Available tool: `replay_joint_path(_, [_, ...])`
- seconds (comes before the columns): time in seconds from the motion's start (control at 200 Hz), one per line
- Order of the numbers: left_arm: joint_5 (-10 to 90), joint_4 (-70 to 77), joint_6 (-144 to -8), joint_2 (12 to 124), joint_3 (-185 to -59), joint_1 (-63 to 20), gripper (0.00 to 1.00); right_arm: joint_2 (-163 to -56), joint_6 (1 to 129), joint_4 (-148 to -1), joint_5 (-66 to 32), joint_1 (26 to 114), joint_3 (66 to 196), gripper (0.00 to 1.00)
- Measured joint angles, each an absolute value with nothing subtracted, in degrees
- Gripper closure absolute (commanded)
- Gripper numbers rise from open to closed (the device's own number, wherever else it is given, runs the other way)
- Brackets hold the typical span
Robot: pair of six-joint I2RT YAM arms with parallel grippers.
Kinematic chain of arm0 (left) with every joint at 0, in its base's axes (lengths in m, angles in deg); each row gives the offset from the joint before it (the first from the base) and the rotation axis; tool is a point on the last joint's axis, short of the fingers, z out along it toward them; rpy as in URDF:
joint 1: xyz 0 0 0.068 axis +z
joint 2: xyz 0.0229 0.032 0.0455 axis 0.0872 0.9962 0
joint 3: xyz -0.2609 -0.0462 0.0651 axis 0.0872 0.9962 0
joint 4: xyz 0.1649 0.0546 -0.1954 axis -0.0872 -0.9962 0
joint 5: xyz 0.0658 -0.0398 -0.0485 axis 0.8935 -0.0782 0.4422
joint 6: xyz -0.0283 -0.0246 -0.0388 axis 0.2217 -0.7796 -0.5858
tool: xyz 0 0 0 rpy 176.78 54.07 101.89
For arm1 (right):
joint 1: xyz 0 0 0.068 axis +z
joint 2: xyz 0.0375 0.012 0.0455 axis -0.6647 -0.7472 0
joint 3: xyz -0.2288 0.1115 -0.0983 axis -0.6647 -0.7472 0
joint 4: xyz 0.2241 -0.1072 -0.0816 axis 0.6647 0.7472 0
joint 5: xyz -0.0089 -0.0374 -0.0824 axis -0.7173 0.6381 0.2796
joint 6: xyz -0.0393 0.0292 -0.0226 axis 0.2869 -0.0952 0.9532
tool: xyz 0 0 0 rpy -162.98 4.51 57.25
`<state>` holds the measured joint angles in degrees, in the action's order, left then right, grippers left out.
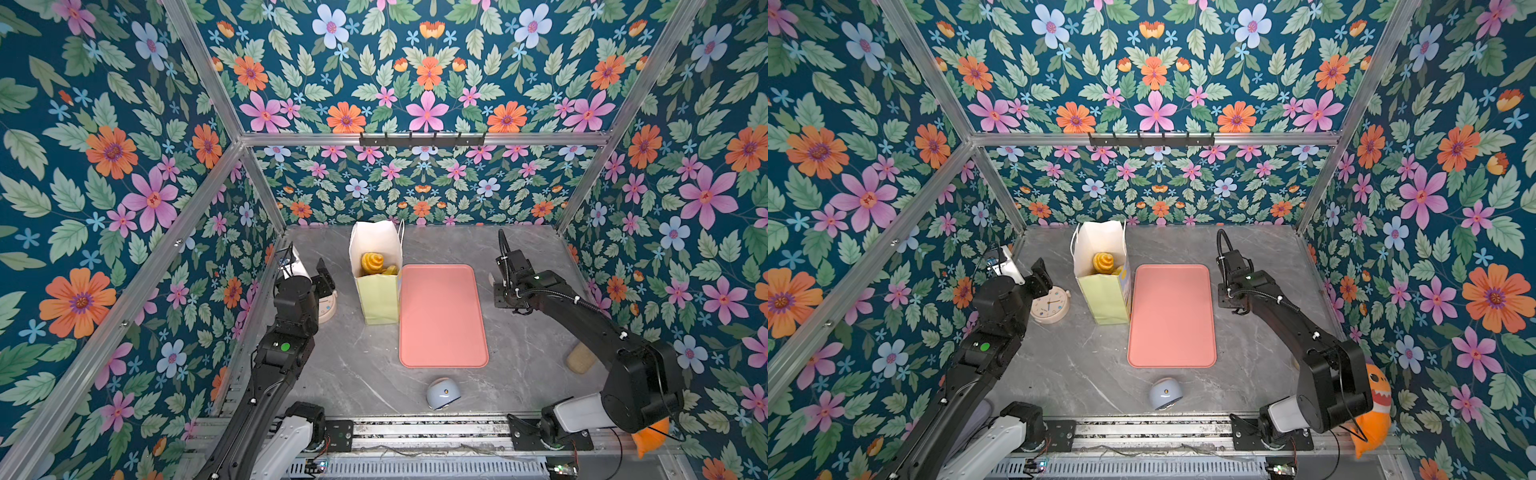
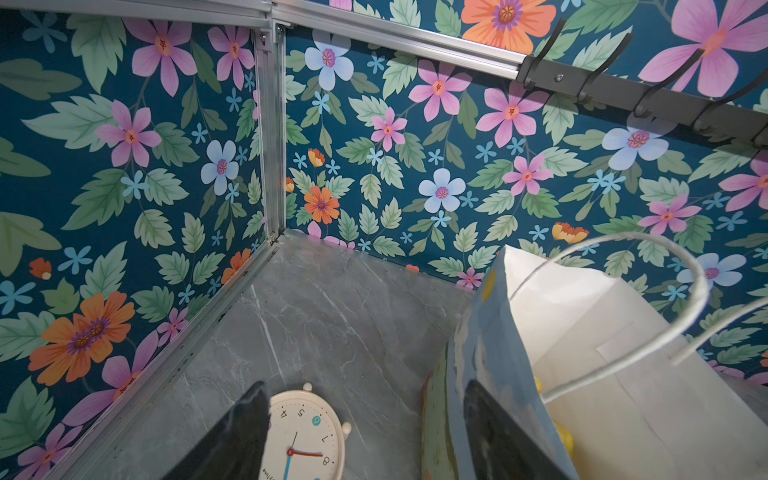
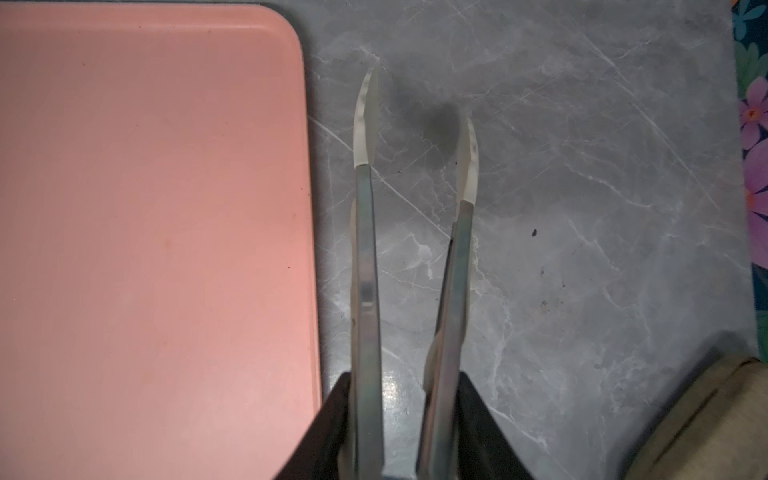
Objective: Place the fake bread into the paper bag
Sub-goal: 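Release the bag with the left gripper while the right gripper sets tongs down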
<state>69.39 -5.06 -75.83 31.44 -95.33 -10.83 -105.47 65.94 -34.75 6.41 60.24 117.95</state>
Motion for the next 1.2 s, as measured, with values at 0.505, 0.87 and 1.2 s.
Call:
replay_joint_path(0.505, [68.0, -5.1, -76.9, 31.6, -95.3, -10.8, 0.25, -111.1, 65.1, -37.0, 5.4, 59.9, 116.6, 0.53])
replay_joint_path(0.87, [67.3, -5.1, -77.0, 31.4, -95.3, -10.8, 0.25, -115.5, 63.6, -37.3, 5.2, 58.3, 116.7, 0.49])
replay_joint_path(1.2, [67.3, -5.1, -77.0, 31.4, -95.3, -10.8, 0.25, -120.4, 63.2, -36.3, 5.4, 57.9, 117.5, 0.41])
